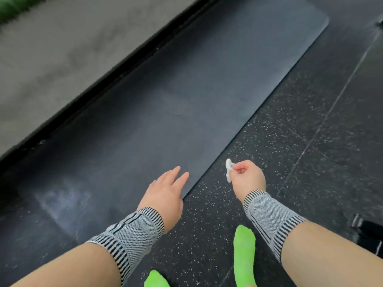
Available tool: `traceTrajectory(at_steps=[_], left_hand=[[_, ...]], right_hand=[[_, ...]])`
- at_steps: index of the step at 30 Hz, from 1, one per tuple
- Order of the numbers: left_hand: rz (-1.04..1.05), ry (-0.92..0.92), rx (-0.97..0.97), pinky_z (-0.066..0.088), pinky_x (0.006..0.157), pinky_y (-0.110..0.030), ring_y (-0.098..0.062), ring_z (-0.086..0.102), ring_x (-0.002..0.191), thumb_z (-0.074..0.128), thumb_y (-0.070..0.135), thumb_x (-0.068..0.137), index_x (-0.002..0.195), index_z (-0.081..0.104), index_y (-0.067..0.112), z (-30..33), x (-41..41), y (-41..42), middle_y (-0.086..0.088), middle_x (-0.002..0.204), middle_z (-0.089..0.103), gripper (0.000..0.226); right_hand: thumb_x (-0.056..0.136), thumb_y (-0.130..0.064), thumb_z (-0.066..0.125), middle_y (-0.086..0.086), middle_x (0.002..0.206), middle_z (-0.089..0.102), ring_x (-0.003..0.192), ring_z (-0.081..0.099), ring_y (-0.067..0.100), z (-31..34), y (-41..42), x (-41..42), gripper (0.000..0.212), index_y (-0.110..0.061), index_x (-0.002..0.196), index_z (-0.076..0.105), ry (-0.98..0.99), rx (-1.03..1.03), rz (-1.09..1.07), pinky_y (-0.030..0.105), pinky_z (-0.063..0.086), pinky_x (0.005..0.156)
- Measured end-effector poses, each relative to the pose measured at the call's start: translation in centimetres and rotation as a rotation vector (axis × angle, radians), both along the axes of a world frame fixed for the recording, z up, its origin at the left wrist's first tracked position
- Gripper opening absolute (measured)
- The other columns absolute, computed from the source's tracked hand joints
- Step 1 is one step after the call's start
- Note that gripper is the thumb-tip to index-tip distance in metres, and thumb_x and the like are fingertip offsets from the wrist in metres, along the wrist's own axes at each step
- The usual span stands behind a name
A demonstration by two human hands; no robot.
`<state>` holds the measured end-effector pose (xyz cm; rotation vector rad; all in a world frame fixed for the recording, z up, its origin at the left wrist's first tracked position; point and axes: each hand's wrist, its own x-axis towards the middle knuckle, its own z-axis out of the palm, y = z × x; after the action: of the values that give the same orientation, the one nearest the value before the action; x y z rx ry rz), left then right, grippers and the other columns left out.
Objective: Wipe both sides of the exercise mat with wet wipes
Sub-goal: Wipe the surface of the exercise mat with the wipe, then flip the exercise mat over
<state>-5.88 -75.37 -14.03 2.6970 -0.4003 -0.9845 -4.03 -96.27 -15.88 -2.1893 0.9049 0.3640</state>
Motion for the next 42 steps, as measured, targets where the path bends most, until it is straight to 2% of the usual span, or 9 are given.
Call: traceTrajectory(at_steps=[8,15,22,27,30,36,38,40,42], left_hand=[[-0.024,0.033,0.054,0.017,0.121,-0.037,-0.018,0.007,0.150,0.038,0.023,0.101,0.156,0.008,0.030,-4.4,2.9,-9.8,0.003,0.164,-0.002,0.063],[0.008,0.087,0.103,0.022,0.118,-0.036,-0.019,0.010,0.150,0.042,0.026,0.101,0.156,0.010,0.032,-7.1,4.6,-16.8,0.003,0.164,-0.001,0.064],[0.092,0.098,0.151,0.027,0.117,-0.038,-0.022,0.015,0.149,0.049,0.034,0.099,0.156,0.009,0.033,-13.0,7.7,-19.2,0.001,0.164,0.003,0.070],[0.144,0.107,0.177,0.025,0.118,-0.037,-0.021,0.013,0.149,0.051,0.038,0.099,0.156,0.006,0.031,-19.8,10.2,-18.8,0.001,0.165,0.000,0.074],[0.183,0.104,0.171,0.027,0.117,-0.038,-0.020,0.011,0.150,0.052,0.040,0.098,0.156,0.007,0.032,-23.7,11.4,-18.2,0.003,0.165,-0.002,0.075],[0.197,0.021,0.110,0.017,0.120,-0.035,-0.020,0.004,0.151,0.055,0.043,0.096,0.157,0.009,0.029,-28.4,13.9,-17.9,-0.001,0.165,0.000,0.077],[0.203,0.006,0.097,0.018,0.120,-0.037,-0.021,0.004,0.151,0.058,0.048,0.093,0.157,0.010,0.030,-29.1,14.8,-18.4,-0.001,0.165,0.001,0.082],[0.203,0.029,0.093,0.021,0.120,-0.041,-0.022,0.004,0.150,0.063,0.055,0.087,0.156,0.009,0.031,-29.4,15.6,-19.0,-0.001,0.164,0.002,0.091],[0.198,0.055,0.114,0.024,0.119,-0.044,-0.025,0.007,0.150,0.064,0.055,0.086,0.156,0.007,0.030,-29.1,16.1,-19.6,-0.001,0.164,0.003,0.094]], right_hand=[[0.091,-0.026,0.055,0.004,0.099,0.064,0.078,0.054,0.021,-3.9,-11.3,1.0,0.018,-0.014,0.103,0.059,0.056,-0.168,-0.245,0.025,0.036,0.065],[0.093,-0.027,0.050,0.001,0.130,0.053,0.103,0.056,0.019,-7.3,-15.1,-0.4,0.043,-0.019,0.135,0.044,0.358,0.082,0.081,0.026,0.039,0.078],[0.092,-0.025,0.052,-0.007,0.101,0.054,0.086,0.057,0.014,-12.2,-14.2,4.7,0.039,-0.020,0.131,0.048,0.319,0.317,0.011,0.025,0.041,0.072],[0.087,-0.028,0.057,0.001,0.111,0.064,0.095,0.063,0.019,-19.2,-12.2,9.4,0.038,-0.022,0.124,0.053,0.225,0.424,-0.177,0.035,0.050,0.087],[0.083,-0.029,0.059,0.002,0.111,0.062,0.096,0.063,0.020,-23.5,-11.4,11.7,0.044,-0.021,0.125,0.051,0.179,0.465,-0.249,0.043,0.052,0.089],[0.070,-0.032,0.059,0.006,0.105,0.055,0.085,0.056,0.022,-28.8,-11.4,16.2,0.072,-0.022,0.138,0.037,0.071,0.520,-0.454,0.036,0.048,0.082],[0.076,-0.029,0.062,0.007,0.110,0.058,0.091,0.061,0.024,-29.3,-11.9,16.9,0.059,-0.019,0.131,0.043,0.062,0.576,-0.516,0.037,0.052,0.078],[0.083,-0.020,0.061,0.008,0.088,0.062,0.075,0.062,0.022,-29.0,-12.1,17.6,0.012,-0.015,0.094,0.058,0.010,0.574,-0.476,0.034,0.053,0.062],[0.082,-0.013,0.059,0.009,0.066,0.060,0.061,0.061,0.025,-28.3,-12.0,18.3,0.020,-0.015,0.064,0.051,-0.014,0.452,-0.360,0.042,0.057,0.064]])
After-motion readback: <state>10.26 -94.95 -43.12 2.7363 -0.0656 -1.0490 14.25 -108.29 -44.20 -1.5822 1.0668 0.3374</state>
